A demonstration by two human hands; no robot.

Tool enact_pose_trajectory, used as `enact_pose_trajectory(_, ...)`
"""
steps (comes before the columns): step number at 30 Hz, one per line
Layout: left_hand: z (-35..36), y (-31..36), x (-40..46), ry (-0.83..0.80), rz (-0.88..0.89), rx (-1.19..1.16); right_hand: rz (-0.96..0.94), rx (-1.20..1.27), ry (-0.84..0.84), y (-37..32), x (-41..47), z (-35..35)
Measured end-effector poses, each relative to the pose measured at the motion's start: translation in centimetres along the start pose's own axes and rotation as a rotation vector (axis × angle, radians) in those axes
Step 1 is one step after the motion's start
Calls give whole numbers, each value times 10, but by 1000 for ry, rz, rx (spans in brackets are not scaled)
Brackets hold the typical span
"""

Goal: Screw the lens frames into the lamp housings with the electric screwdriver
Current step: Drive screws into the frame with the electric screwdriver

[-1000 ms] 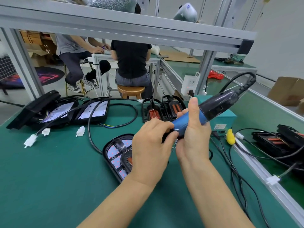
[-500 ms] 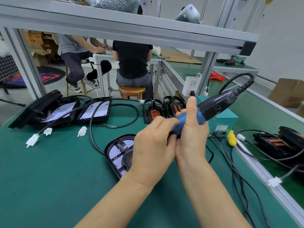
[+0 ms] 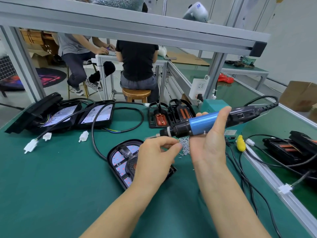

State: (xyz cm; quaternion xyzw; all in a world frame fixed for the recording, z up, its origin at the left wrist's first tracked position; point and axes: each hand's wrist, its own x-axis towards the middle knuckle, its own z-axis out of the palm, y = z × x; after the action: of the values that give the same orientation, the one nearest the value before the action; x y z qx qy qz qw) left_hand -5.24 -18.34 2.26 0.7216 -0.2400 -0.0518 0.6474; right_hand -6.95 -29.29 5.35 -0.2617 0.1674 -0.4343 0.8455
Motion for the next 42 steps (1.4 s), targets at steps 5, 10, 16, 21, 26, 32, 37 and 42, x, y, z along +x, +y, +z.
enact_pose_trajectory(5, 8, 6, 3, 122, 568, 367, 64, -55, 21, 0, -1, -1)
enact_pose_trajectory(10, 11, 17, 25, 174, 938, 682, 181, -104, 10, -1, -6, -1)
enact_pose_trajectory(16, 12, 23, 40, 83, 1100, 762, 181, -76, -29, -2, -10, -3)
enact_pose_trajectory(21, 16, 20, 41, 113, 1166, 804, 202, -85, -28, -2, -11, -2)
enact_pose_trajectory(26, 8, 24, 33, 13, 741, 277, 110, -116, -21, -1, -8, -4)
enact_pose_trajectory(32, -39, -6, 31, 67, -45, -332, 0, -78, -55, -17, 3, -17)
enact_pose_trajectory(37, -71, -33, 36, 88, -315, -444, -19, -30, -75, -22, 2, -21)
enact_pose_trajectory(42, -86, -40, 29, 79, -307, -498, -8, 99, -194, -20, -2, -18)
